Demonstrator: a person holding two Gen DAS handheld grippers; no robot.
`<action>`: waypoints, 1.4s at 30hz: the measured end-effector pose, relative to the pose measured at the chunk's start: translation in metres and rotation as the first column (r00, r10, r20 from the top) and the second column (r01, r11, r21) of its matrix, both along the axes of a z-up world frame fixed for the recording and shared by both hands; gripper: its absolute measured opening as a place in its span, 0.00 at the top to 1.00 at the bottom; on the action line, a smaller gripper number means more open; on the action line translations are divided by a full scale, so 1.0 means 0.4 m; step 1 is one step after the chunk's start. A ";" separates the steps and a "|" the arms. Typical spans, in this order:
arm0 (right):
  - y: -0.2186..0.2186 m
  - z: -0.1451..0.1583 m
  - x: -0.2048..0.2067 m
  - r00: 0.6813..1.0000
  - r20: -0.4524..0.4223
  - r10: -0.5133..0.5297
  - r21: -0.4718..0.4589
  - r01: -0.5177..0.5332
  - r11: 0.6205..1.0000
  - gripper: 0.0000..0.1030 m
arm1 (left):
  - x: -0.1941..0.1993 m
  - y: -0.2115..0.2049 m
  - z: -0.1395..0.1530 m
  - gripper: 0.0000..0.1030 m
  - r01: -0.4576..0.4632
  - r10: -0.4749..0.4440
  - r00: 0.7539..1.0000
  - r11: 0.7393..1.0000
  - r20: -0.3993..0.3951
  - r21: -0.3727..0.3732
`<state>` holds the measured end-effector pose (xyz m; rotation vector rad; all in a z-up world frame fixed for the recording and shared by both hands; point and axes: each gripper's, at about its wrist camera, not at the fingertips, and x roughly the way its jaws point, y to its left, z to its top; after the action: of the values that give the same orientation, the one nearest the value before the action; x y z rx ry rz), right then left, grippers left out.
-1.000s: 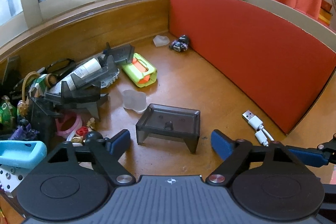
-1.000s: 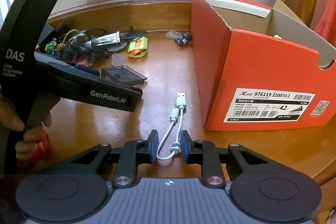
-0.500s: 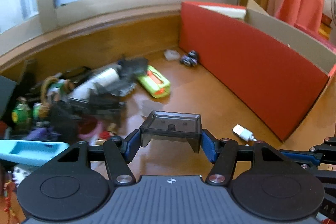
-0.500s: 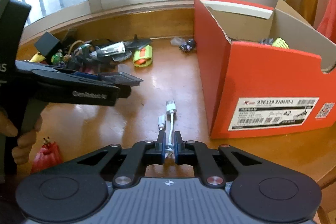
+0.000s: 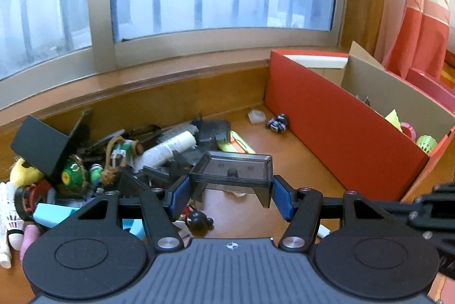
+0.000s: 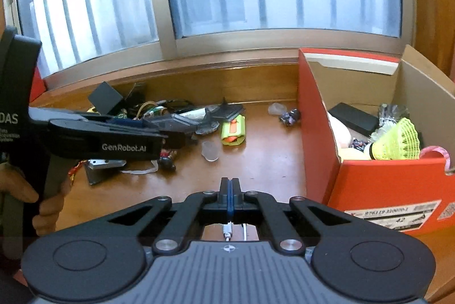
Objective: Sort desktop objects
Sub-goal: 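Lift the grey stand and white cable toward the box with both tools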
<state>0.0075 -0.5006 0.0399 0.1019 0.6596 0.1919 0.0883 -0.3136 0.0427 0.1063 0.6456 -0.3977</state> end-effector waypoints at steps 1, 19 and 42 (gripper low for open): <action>-0.001 -0.007 0.008 1.000 -0.021 0.005 -0.001 -0.005 1.000 0.94 | -0.001 0.000 0.000 0.41 -0.005 0.005 1.000 1.000 -0.001 -0.001; 0.033 -0.132 0.115 0.989 -0.115 0.089 -0.103 -0.101 0.990 0.86 | -0.013 -0.001 -0.022 0.41 -0.058 0.058 0.998 0.998 -0.036 0.010; -0.183 0.217 0.025 0.960 0.279 0.039 0.086 -0.065 0.994 0.86 | 0.042 -0.166 0.160 0.41 0.018 -0.007 0.991 0.996 0.135 -0.085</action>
<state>0.0175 -0.5737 0.1266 0.1453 0.3741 0.2823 0.1052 -0.3802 0.1068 0.0548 0.4940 -0.4260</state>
